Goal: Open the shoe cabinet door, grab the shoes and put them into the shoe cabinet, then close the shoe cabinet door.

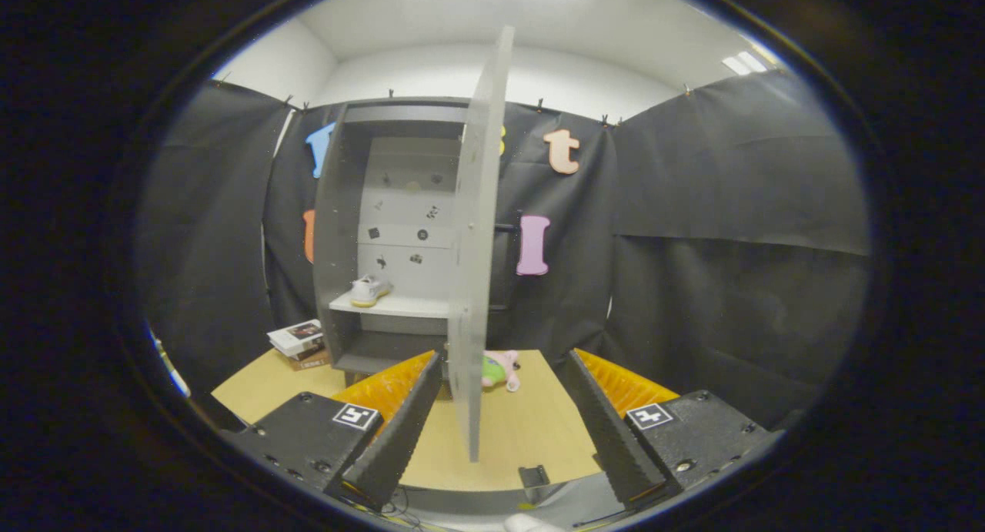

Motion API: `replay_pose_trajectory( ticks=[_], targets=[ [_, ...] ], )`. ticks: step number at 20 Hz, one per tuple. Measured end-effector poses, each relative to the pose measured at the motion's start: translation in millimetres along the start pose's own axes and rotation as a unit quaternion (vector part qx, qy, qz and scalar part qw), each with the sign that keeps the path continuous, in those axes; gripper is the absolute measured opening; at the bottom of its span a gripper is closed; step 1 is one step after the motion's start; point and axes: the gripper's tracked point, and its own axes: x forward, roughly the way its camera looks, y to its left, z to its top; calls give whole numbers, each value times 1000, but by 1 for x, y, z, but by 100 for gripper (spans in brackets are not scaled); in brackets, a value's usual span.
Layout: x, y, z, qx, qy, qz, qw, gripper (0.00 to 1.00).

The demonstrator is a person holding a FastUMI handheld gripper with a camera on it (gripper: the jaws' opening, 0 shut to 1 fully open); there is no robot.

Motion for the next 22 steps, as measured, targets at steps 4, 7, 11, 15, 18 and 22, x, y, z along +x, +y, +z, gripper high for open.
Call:
replay_pose_trajectory(
  ticks=[4, 7, 11, 15, 18, 22],
  targets=[
    [-11, 79, -57, 1, 27, 56, 998, 100],
    [-3, 130, -117, -8, 70, 93, 993, 100],
    [20, 189, -191, -11, 134, 138, 981, 100],
    [58, 225, -249, 15, 183, 152, 971, 100],
    [97, 243, -277, 12, 201, 153, 968, 100],
    [141, 258, -318, 32, 238, 150, 959, 100]
  ],
)
